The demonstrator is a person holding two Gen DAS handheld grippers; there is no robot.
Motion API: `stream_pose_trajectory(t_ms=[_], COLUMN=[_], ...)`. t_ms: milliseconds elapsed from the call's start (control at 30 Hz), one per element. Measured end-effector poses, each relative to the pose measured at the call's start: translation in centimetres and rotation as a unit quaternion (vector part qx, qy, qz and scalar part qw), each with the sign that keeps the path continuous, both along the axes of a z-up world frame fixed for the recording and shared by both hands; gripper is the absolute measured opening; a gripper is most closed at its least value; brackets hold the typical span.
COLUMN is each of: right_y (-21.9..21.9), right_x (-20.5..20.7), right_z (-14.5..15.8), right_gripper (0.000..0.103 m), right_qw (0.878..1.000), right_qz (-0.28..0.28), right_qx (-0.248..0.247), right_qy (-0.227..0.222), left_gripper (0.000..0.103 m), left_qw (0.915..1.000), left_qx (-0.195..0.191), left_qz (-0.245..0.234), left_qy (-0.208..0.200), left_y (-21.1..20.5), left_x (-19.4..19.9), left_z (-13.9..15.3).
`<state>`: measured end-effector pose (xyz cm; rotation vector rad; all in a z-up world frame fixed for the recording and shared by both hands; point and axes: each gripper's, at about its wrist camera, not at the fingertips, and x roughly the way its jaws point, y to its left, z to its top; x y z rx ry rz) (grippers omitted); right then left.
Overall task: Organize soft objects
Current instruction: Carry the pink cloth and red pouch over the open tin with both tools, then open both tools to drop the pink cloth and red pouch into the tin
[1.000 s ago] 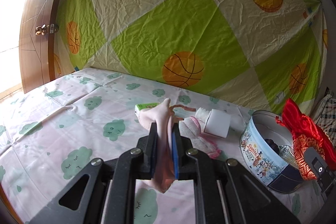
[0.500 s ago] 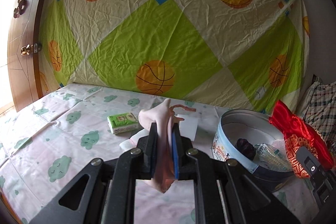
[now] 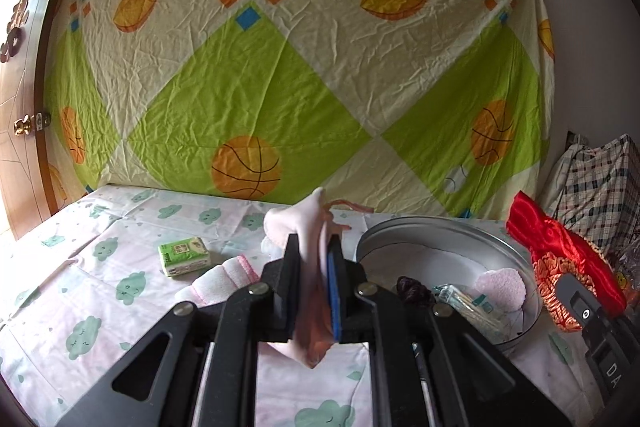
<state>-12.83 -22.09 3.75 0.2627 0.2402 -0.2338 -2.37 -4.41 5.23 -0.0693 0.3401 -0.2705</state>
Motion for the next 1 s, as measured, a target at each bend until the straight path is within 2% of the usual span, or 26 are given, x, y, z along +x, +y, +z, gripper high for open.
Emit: stream_pose_trajectory(t_ms=[500,700,1000], right_y=[-4.7,-7.3,-9.5], right_x=[-0.7,-0.4,2.2], right_z=[0.4,0.0,-0.1], right_gripper=[0.018,0.018,0.018], right_qw=[0.999,0.997,0.995], right_qz=[-0.051,-0.077,-0.091], right_qx=[-0.013,-0.012,-0.025], right_qy=[0.000,0.007,0.024], left_gripper=[0.010,0.010,0.010], left_qw=[0.9991,0.9984,0.9966], left_qx=[0.004,0.001,0.015], left_qz=[-0.041,-0.055,-0.075], left_qy=[-0.004,0.007,0.029], left_y=[-4.3,-5.8,-9.7], left_x=[0.2,0.7,2.1], left_z=[0.5,0.1,-1.2])
